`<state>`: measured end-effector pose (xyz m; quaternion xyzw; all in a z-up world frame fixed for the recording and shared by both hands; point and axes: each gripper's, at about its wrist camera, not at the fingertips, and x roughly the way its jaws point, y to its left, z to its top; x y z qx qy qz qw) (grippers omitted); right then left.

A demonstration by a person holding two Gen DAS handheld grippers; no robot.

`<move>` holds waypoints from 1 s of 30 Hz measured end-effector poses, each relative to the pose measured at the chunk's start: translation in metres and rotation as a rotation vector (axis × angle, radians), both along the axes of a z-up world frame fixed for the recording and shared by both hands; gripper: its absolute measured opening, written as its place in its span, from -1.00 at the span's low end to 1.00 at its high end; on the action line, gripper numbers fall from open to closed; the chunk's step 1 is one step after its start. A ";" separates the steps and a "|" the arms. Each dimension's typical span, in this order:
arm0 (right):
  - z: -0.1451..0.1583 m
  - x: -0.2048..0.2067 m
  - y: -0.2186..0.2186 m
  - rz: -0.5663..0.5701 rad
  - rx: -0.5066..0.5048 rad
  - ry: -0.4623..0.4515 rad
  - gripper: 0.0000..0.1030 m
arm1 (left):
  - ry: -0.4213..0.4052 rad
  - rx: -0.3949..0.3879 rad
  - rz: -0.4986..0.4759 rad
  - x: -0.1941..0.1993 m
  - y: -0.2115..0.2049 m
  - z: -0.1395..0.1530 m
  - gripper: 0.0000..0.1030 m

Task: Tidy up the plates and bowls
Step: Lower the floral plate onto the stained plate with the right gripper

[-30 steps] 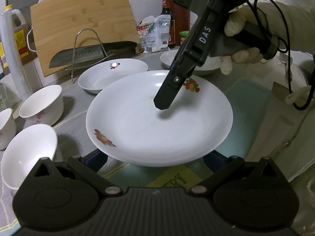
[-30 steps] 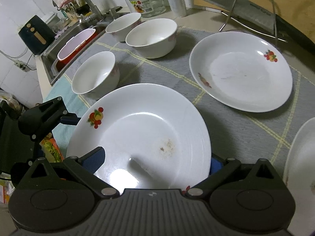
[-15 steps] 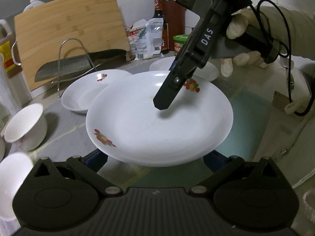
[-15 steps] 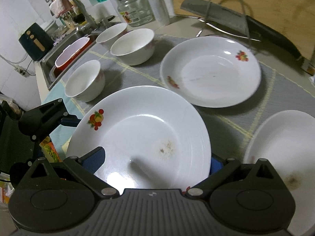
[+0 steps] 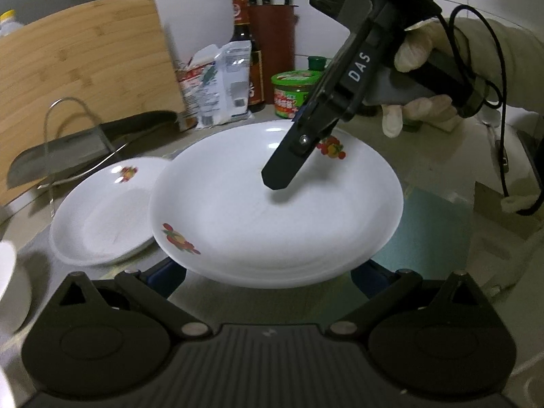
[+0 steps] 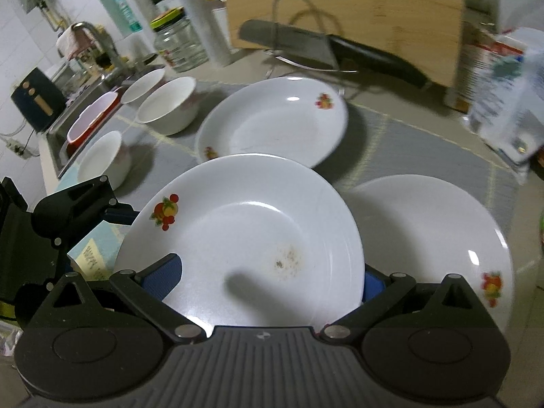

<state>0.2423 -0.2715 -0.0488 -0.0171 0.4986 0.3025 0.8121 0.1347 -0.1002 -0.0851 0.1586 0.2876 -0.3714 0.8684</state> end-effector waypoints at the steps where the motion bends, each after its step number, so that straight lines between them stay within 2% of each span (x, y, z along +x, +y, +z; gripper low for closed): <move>1: 0.000 0.001 -0.006 -0.009 0.000 -0.002 1.00 | 0.000 -0.001 -0.006 0.003 -0.005 0.000 0.98; 17: -0.008 0.024 -0.074 -0.112 -0.011 -0.024 1.00 | -0.005 0.002 -0.071 0.049 -0.064 -0.006 0.98; 30: -0.021 0.035 -0.091 -0.140 -0.023 -0.016 1.00 | 0.021 0.038 -0.078 0.064 -0.084 -0.012 0.98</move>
